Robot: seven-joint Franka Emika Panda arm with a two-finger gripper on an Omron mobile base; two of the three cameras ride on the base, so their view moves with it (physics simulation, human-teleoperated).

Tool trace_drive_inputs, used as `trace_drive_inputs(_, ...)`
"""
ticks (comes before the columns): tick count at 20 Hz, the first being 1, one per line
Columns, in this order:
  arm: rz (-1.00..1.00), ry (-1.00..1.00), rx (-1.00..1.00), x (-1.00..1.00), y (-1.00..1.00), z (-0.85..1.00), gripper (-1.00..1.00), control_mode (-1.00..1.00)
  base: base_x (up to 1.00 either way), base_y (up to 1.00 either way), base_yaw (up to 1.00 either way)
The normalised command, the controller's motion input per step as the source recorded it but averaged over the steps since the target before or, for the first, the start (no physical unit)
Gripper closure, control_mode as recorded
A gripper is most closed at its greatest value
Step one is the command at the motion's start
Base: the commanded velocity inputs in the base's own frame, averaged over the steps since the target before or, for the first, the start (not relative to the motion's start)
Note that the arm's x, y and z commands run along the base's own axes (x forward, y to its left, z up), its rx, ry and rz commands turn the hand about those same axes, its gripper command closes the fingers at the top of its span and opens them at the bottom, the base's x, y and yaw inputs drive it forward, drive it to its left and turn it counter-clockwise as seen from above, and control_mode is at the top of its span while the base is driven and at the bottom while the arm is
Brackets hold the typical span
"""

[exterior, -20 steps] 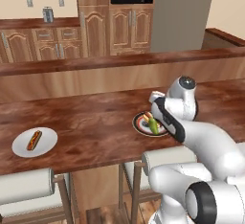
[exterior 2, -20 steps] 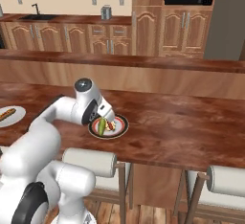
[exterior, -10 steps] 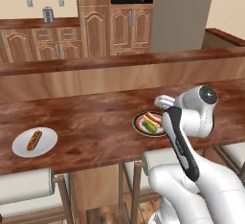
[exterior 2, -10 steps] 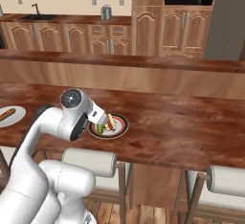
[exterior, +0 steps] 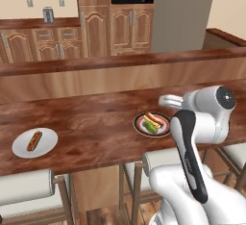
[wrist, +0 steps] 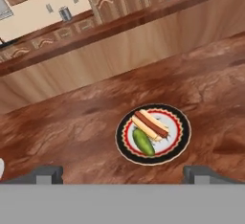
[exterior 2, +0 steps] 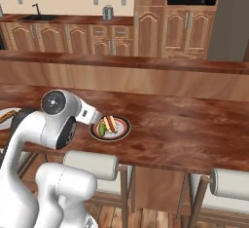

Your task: Pick up each mango from the fridge and place one mango on each plate on the dining counter.

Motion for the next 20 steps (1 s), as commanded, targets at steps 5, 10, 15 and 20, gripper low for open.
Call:
trace_drive_inputs(5, 0.00, -0.06, -0.16, -0.56, 0.10, 0.35, -1.00, -1.00, 0.00, 0.00, 0.00)
trace_drive_inputs(10, 0.00, -0.04, -0.18, -0.71, 0.11, -0.02, -1.00, -1.00, 0.00, 0.00, 0.00)
trace_drive_inputs(15, 0.00, -0.01, -0.05, -0.23, 0.02, -0.13, -1.00, -1.00, 0.00, 0.00, 0.00)
trace_drive_inputs(20, 0.00, -0.02, 0.00, -0.23, 0.00, -0.12, -1.00, -1.00, 0.00, 0.00, 0.00)
